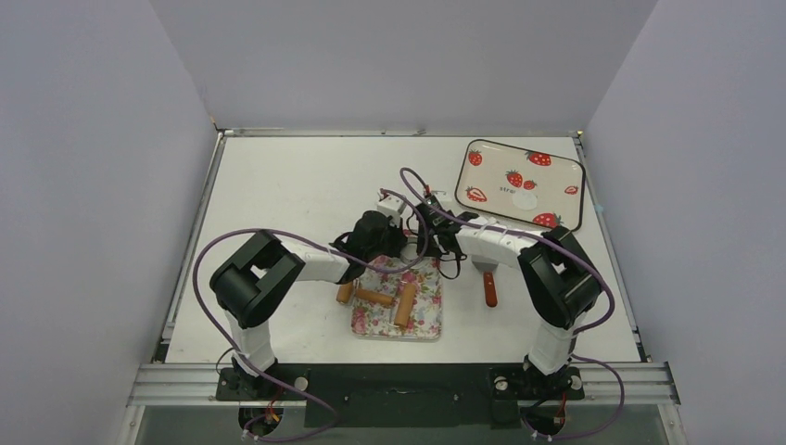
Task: Roll out the dumpling wrappers from the dough
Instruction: Press the dumpling wrapper on the work surface.
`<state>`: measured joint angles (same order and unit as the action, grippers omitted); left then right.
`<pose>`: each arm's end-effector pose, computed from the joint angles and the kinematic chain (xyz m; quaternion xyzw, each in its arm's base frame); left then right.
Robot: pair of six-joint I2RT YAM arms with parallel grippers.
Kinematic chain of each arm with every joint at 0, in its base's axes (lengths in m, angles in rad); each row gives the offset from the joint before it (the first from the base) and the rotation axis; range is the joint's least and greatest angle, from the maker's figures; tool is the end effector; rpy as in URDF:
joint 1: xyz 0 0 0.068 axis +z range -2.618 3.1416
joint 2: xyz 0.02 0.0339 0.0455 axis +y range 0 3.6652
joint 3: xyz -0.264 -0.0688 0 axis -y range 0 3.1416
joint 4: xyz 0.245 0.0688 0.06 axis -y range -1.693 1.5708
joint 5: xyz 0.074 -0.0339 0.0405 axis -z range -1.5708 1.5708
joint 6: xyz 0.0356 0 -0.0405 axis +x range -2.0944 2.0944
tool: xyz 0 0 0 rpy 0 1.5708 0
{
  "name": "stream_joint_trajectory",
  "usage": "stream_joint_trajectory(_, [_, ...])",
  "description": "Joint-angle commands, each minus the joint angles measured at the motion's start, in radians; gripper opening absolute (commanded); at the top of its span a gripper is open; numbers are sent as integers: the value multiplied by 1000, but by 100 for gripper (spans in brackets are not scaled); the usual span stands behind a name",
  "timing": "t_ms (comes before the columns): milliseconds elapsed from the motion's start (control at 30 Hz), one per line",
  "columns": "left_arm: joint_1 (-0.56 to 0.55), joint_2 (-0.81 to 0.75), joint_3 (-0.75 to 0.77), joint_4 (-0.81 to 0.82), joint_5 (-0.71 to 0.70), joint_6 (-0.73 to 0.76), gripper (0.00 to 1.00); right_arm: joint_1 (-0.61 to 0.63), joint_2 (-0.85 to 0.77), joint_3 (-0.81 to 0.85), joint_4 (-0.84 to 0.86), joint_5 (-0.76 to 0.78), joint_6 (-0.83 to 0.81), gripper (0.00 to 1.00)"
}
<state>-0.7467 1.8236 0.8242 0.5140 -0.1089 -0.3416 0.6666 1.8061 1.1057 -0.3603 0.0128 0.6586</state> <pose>0.2711 -0.2456 0.1444 0.1445 0.8432 -0.2271 0.4653 0.2840 0.2229 0.1625 -0.0023 0.9676 0.1503 0.2027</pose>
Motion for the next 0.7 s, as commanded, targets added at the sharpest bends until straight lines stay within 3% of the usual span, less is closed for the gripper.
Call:
stream_joint_trajectory(0, [58, 127, 62, -123, -28, 79, 0, 71, 13, -76, -135, -131, 65, 0])
stream_joint_trajectory(100, [46, 112, 35, -201, -44, 18, 0, 35, 56, -11, -152, -138, 14, 0])
stream_joint_trajectory(233, [12, 42, -69, -310, -73, -68, 0, -26, 154, 212, -290, -140, -79, 0])
stream_joint_trajectory(367, [-28, -46, -142, -356, -66, -105, 0, -33, 239, 293, -337, -163, -94, 0])
stream_joint_trajectory(467, [-18, -56, -159, -337, -55, -95, 0, -21, 254, 278, -338, -154, -74, 0])
stream_joint_trajectory(667, [49, 44, -100, -134, -23, 29, 0, 50, 136, 68, -284, -136, 54, 0])
